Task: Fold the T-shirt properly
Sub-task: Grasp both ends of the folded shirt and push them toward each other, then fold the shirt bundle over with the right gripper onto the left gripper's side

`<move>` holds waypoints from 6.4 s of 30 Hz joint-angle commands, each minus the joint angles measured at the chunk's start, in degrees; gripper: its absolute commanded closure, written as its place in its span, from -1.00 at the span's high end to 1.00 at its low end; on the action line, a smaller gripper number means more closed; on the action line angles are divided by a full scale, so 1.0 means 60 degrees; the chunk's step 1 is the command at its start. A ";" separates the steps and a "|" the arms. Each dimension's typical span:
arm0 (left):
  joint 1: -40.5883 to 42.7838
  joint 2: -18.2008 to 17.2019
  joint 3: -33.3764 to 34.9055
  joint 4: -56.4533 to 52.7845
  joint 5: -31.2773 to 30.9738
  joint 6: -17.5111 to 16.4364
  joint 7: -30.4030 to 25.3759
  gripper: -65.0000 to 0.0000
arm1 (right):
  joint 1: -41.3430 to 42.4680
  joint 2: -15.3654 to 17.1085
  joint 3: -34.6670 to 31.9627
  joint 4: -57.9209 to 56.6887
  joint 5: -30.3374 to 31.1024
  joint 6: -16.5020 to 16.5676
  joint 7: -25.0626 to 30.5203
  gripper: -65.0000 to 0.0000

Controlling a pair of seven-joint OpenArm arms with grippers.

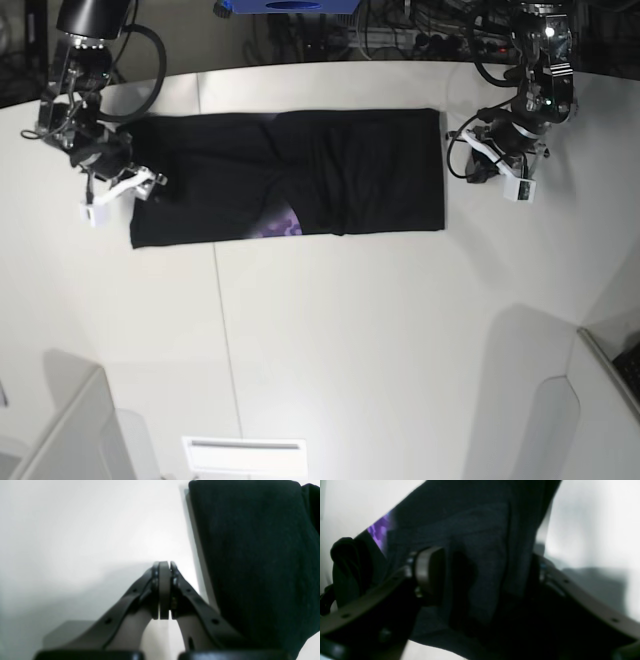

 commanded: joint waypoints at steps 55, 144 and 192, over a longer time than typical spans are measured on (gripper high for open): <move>-0.0893 -0.1130 0.2641 -0.0116 0.0351 0.0013 0.0074 -1.00 | -0.0568 -0.1698 -0.4174 0.5106 -0.0131 -0.3404 -0.0572 -1.00; 0.1042 -0.0295 0.0223 0.1423 0.1743 -0.1276 0.0074 -1.00 | 0.1146 -0.2357 -0.8261 0.2938 -0.2007 -0.5748 0.2329 -1.00; 0.1862 -0.0280 -0.2722 0.1408 0.1743 -0.2082 0.0074 -1.00 | 0.2860 -0.2386 -1.1353 0.1458 -0.1948 -0.6159 0.2373 0.22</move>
